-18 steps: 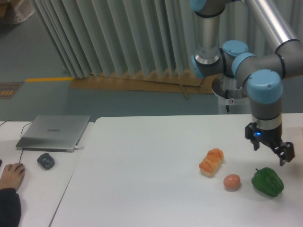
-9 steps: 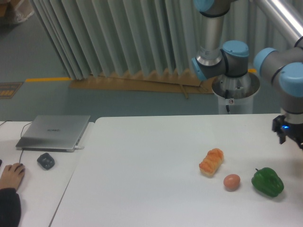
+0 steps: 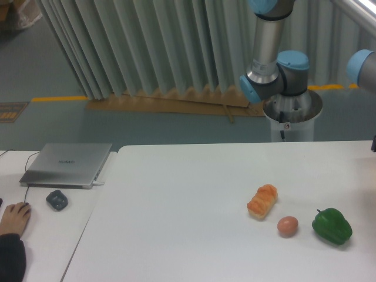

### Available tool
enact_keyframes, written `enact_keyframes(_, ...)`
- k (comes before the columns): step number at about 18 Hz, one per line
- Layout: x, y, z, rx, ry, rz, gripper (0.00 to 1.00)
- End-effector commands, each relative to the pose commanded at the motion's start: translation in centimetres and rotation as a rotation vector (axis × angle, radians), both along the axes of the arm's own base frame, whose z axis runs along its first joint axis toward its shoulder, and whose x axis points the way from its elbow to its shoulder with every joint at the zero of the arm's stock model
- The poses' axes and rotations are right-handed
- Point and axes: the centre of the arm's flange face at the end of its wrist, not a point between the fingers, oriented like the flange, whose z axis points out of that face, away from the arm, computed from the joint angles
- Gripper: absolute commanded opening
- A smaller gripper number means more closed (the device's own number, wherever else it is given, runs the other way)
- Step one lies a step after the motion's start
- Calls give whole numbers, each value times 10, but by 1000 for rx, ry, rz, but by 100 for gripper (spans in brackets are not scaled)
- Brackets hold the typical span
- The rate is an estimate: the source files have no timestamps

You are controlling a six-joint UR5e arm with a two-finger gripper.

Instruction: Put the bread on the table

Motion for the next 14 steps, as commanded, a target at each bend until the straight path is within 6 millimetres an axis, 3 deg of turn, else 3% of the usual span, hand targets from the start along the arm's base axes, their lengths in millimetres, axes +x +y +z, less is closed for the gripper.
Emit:
enact_keyframes(4,1,0,8,15,12,1,100)
enact_keyframes(14,3,1,5,14,8,7,100)
